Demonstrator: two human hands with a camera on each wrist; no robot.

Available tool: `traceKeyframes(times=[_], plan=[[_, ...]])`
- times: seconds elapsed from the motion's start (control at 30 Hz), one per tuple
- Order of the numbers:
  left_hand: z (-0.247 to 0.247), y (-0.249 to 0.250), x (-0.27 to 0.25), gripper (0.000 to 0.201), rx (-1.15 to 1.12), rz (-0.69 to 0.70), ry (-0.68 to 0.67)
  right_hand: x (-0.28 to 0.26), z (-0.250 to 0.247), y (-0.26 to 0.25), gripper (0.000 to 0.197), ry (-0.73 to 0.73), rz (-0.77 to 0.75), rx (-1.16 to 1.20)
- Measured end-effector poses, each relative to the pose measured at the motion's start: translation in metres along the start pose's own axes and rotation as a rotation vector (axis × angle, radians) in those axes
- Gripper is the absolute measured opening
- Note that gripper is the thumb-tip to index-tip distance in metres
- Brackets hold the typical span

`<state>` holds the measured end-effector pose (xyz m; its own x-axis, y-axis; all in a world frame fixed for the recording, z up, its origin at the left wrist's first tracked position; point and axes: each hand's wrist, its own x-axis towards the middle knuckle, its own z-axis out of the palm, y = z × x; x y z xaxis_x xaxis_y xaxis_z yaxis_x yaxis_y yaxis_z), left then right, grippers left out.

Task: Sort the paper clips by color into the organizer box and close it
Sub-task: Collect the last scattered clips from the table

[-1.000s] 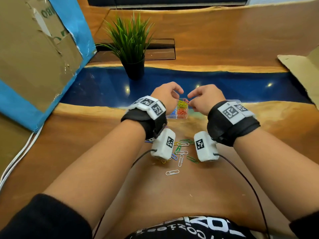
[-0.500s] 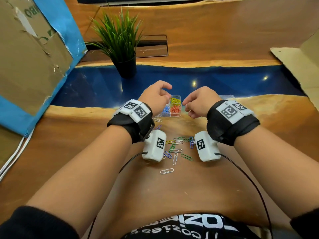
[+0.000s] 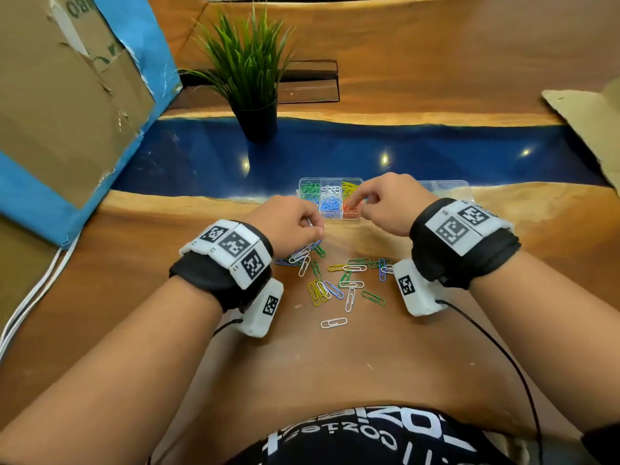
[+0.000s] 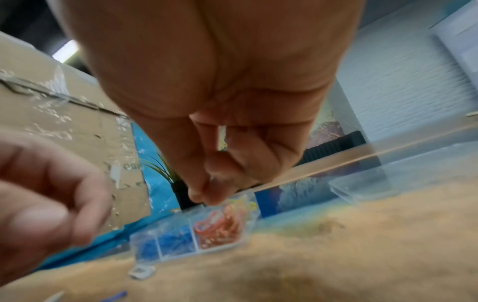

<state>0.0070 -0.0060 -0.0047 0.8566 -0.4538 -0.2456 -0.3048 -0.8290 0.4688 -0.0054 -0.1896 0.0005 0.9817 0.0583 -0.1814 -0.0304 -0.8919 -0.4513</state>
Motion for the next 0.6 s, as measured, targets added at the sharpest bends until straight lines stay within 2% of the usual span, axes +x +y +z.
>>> traceKeyframes(times=[0.1, 0.23, 0.4, 0.5, 0.6], plan=[[0.007, 0.008, 0.001, 0.008, 0.114, 0.051, -0.047, -0.014, 0.0, -0.004, 0.017, -0.084, -0.086, -0.102], [0.01, 0.016, 0.007, 0.013, 0.261, 0.077, -0.078, -0.026, 0.011, -0.005, 0.016, -0.242, -0.145, -0.242], [0.014, 0.017, 0.009, 0.016, 0.348, 0.043, -0.121, -0.027, 0.015, -0.005, 0.011, -0.238, -0.132, -0.326], [0.014, 0.015, 0.01, 0.008, 0.336, 0.022, -0.132, -0.028, 0.015, -0.007, 0.006, -0.263, -0.12, -0.352], [0.016, 0.014, 0.01, 0.011, 0.36, 0.019, -0.136, -0.027, 0.016, -0.006, 0.011, -0.279, -0.109, -0.368]])
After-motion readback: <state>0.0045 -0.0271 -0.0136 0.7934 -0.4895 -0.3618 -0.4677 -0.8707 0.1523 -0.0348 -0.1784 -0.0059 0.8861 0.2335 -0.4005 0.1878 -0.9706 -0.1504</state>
